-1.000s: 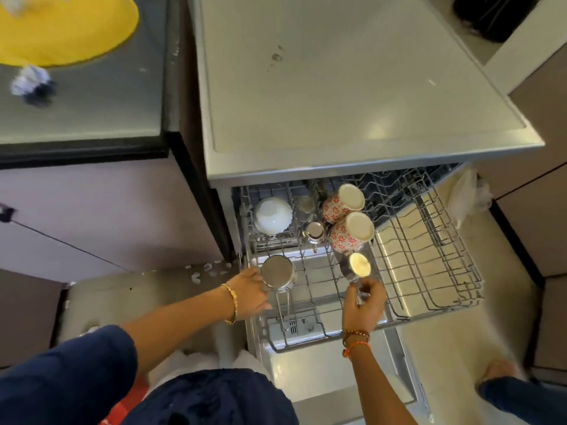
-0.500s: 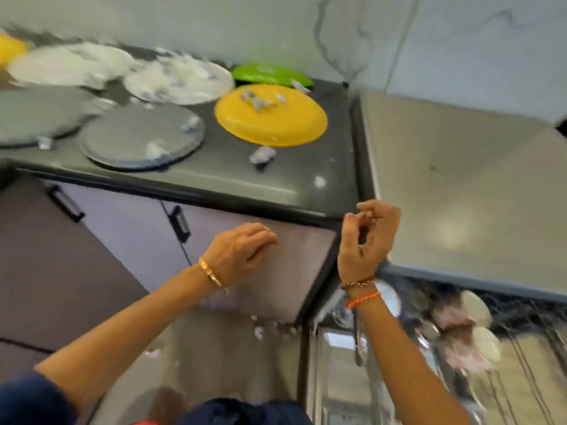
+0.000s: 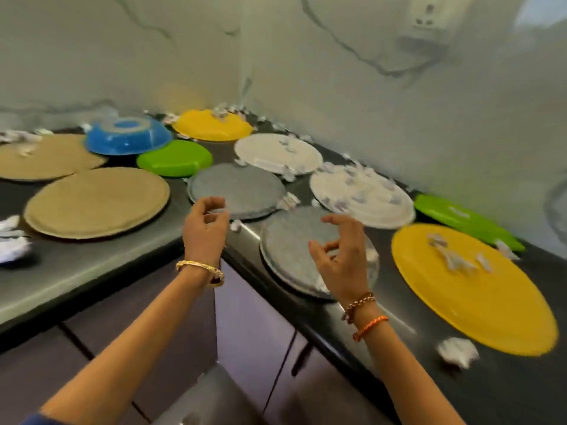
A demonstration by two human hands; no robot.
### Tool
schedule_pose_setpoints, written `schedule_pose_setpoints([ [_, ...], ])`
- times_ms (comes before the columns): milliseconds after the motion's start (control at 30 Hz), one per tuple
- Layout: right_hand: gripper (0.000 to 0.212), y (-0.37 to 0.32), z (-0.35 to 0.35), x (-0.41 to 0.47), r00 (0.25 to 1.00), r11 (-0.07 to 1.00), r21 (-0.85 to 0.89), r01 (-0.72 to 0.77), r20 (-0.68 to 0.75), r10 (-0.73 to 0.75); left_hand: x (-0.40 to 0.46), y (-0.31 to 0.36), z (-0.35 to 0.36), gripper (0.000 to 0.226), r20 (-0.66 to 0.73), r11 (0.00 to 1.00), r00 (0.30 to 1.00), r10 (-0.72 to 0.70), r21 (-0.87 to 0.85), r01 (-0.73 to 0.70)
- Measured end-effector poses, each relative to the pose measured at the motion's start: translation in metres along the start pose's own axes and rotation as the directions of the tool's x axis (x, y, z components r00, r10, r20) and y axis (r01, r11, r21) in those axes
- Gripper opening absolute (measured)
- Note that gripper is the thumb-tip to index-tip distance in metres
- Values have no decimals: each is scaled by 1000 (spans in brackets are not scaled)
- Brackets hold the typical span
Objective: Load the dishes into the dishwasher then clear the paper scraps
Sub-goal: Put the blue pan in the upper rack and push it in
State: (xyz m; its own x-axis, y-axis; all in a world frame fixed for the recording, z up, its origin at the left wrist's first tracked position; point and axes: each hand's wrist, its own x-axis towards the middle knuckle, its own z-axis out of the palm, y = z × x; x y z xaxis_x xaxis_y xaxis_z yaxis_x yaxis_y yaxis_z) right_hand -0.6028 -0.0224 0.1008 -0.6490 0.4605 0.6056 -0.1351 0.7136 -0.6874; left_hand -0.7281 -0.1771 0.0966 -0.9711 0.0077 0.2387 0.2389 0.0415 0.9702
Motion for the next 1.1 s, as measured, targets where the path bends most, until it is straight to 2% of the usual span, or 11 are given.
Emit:
schedule_pose_setpoints([
  [100, 38, 8, 45, 54, 979, 998, 61, -17, 203, 4, 52, -5, -7, 19, -225, 995, 970, -97, -42, 90],
  [167, 39, 9, 61, 73, 960, 998, 21, -60, 275, 52, 68, -6, -13, 20, -253, 982, 949, -187, -65, 176],
  [300, 41, 4, 136, 135, 887, 993, 118, -23, 461, -34, 131, -6, -39, 27, -420, 975, 880, -222, -71, 212],
  [467, 55, -10, 234, 176, 709, 986, 151, -68, 703, -58, 201, -13, -82, 29, -500, 942, 799, -336, -156, 298],
  [533, 58, -14, 273, 196, 656, 980, 144, -139, 755, -17, 235, -17, -98, 19, -508, 889, 735, -449, -335, 312],
  [600, 58, -15, 311, 219, 658, 982, 128, -142, 753, -3, 270, -27, -114, 11, -485, 823, 686, -543, -468, 321],
  [667, 54, -17, 342, 245, 683, 991, 115, -74, 730, -34, 296, -37, -123, 9, -461, 803, 677, -574, -478, 356],
  [767, 54, -18, 394, 294, 668, 996, 15, 82, 741, -67, 335, -54, -132, 31, -462, 781, 646, -607, -495, 380],
  [833, 58, -17, 426, 325, 663, 987, -71, 145, 747, -43, 349, -60, -135, 33, -421, 729, 612, -670, -530, 433],
  [967, 58, -19, 485, 363, 674, 992, -110, -59, 729, 121, 365, -69, -137, 49, -296, 580, 534, -792, -638, 507],
  [1100, 69, -15, 544, 383, 583, 992, -124, 37, 808, 80, 368, -71, -134, 52, -238, 502, 478, -845, -658, 560],
])
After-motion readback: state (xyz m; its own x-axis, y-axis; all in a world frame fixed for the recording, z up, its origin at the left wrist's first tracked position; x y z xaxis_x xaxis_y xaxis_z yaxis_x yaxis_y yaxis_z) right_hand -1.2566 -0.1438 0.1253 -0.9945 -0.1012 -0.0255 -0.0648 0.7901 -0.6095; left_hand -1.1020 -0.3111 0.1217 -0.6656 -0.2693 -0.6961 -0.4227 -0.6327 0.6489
